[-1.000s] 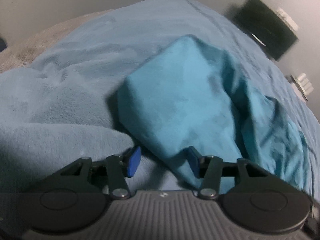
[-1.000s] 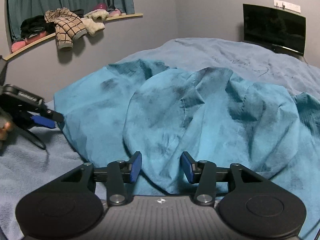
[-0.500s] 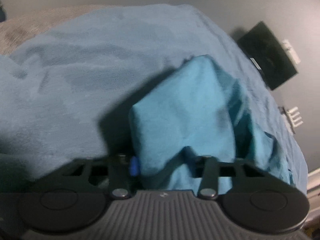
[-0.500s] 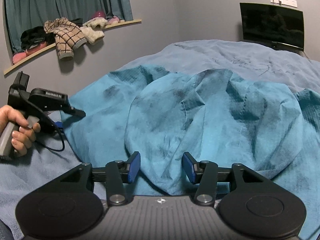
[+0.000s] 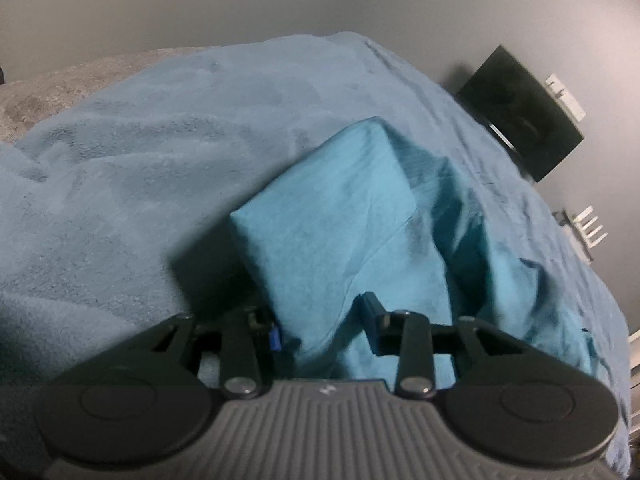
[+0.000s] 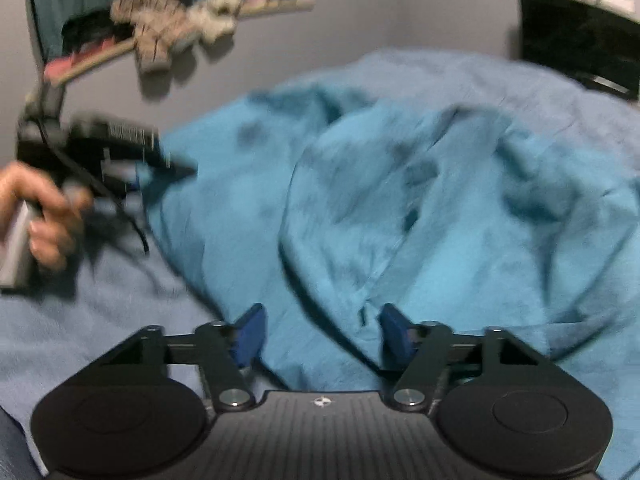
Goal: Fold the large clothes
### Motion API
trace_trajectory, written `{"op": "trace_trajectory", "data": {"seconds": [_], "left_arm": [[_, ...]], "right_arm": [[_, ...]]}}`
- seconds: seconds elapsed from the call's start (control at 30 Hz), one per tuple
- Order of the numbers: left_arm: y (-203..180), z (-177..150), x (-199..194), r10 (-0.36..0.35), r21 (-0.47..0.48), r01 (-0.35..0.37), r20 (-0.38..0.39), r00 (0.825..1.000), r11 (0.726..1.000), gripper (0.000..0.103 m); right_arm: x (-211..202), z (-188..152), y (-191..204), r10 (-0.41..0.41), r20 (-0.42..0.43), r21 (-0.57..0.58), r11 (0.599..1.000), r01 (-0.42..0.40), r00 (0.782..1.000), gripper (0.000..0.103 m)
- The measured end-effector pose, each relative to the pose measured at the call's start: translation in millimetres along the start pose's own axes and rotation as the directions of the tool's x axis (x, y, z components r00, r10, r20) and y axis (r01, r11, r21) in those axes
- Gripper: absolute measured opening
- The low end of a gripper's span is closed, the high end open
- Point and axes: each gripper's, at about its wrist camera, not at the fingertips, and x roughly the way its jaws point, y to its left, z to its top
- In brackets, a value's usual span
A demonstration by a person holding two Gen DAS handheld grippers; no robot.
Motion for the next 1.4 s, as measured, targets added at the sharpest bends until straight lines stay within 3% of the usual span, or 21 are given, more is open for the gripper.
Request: {"op": "trace_trajectory", "data": {"seconds": [0.1, 0.13, 0.17, 0.23, 0.33, 0.4, 0.5, 0.57, 0.8, 1.0, 1.13, 1.2, 1.27, 1.4], "left_arm": [[-7, 0, 12, 0.034, 0.006, -0.034, -0.016, 0.999, 0.999, 0.043], [-6, -1, 13, 0.033, -0.005, -0.033, -0.018, 0.999, 0.999, 0.043], [-4, -1, 14, 0.019, -0.015, -0.019, -0.020, 1.000, 1.000, 0.039], [-3, 1, 11, -0.018, -0.017, 0.017, -0.012, 1.000, 1.000, 0.020], [-5, 0, 0, -0.083, 0.032, 0.081, 0.060, 0.995, 0.996, 0.012], [-23, -2, -16, -0.158, 0.122, 0.144, 0.121, 0.980, 0.982, 0.009], [-52, -8, -40, -0.326, 0.260, 0.274, 0.184, 0.927, 0.926, 0.006], [-73, -14, -51, -0.418, 0.341, 0.343, 0.178, 0.891, 0.875, 0.005], [-131, -42, -66, -0.565, 0.553, 0.441, 0.068, 0.822, 0.707, 0.004], [-157, -63, -76, -0.626, 0.640, 0.497, -0.031, 0.779, 0.586, 0.004], [-175, -70, -72, -0.629, 0.684, 0.497, -0.071, 0.774, 0.534, 0.004], [-176, -78, -80, -0.623, 0.703, 0.491, -0.086, 0.777, 0.515, 0.004], [-184, -81, -76, -0.612, 0.719, 0.480, -0.097, 0.785, 0.503, 0.004], [-195, -80, -68, -0.593, 0.745, 0.467, -0.119, 0.796, 0.477, 0.004]], "right_arm": [[-9, 0, 1, 0.010, 0.033, 0.012, 1.000, -0.011, 0.999, 0.052], [-8, 0, 1, 0.006, 0.030, 0.011, 1.000, -0.007, 1.000, 0.042], [-7, -1, 1, 0.006, 0.026, 0.015, 1.000, -0.007, 1.000, 0.032], [-7, -1, 0, -0.003, 0.026, 0.026, 1.000, 0.003, 1.000, 0.020], [6, -5, -8, 0.026, -0.057, 0.089, 0.996, -0.020, 0.998, 0.021], [17, -9, -12, 0.047, -0.115, 0.113, 0.993, -0.034, 0.992, 0.022], [26, -11, -15, 0.096, -0.154, 0.164, 0.984, -0.070, 0.983, 0.022], [32, -13, -15, 0.105, -0.178, 0.177, 0.982, -0.073, 0.979, 0.022], [36, -15, -13, 0.095, -0.214, 0.181, 0.982, -0.056, 0.972, 0.022], [34, -12, -23, 0.130, -0.205, 0.245, 0.966, -0.078, 0.970, 0.023], [16, -8, -35, 0.165, -0.174, 0.324, 0.941, -0.102, 0.971, 0.030], [-7, -4, -51, 0.153, -0.108, 0.365, 0.925, -0.104, 0.982, 0.044], [-33, 0, -64, 0.122, -0.024, 0.386, 0.917, -0.103, 0.992, 0.083], [-85, 10, -98, 0.071, 0.136, 0.444, 0.887, -0.125, 0.988, 0.084]]}}
